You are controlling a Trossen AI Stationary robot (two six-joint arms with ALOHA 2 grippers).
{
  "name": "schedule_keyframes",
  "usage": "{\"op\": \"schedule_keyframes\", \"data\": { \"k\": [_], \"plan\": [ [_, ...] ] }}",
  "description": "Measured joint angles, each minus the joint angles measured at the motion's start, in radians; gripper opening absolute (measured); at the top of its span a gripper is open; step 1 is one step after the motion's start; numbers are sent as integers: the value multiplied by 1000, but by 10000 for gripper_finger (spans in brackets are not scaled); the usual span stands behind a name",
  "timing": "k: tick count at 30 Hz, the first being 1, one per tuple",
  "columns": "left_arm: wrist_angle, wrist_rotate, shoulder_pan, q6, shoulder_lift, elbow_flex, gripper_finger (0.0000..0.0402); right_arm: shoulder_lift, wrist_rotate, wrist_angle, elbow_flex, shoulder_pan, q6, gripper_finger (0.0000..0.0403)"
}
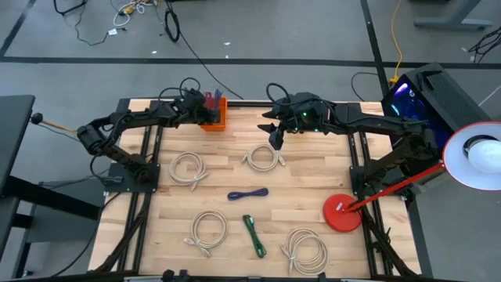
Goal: Pick & Place USB Port
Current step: Put the blue patterned charger cable into the orange bin, then put the brown HDMI cable into the yellow bin
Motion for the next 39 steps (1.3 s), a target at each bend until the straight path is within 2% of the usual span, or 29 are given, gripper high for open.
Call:
{"op": "schedule_keyframes", "data": {
  "k": [13, 25, 32, 36, 39],
  "plan": [
    [-1, 44, 20, -23, 0, 0, 97, 0, -2, 0, 0, 0, -3, 210],
    [1, 76, 24, -26, 0, 0, 188, 0, -2, 0, 0, 0, -8, 210],
    [31, 243, 26, 0, -8, 45, 208, 0, 0, 0, 0, 0, -23, 210],
    [-13, 355, 21, 35, -8, 151, 208, 0, -2, -1, 0, 0, -23, 210],
    [-118, 380, -11, 94, -8, 253, 208, 2, -50, -39, 0, 0, -22, 210]
  ]
}}
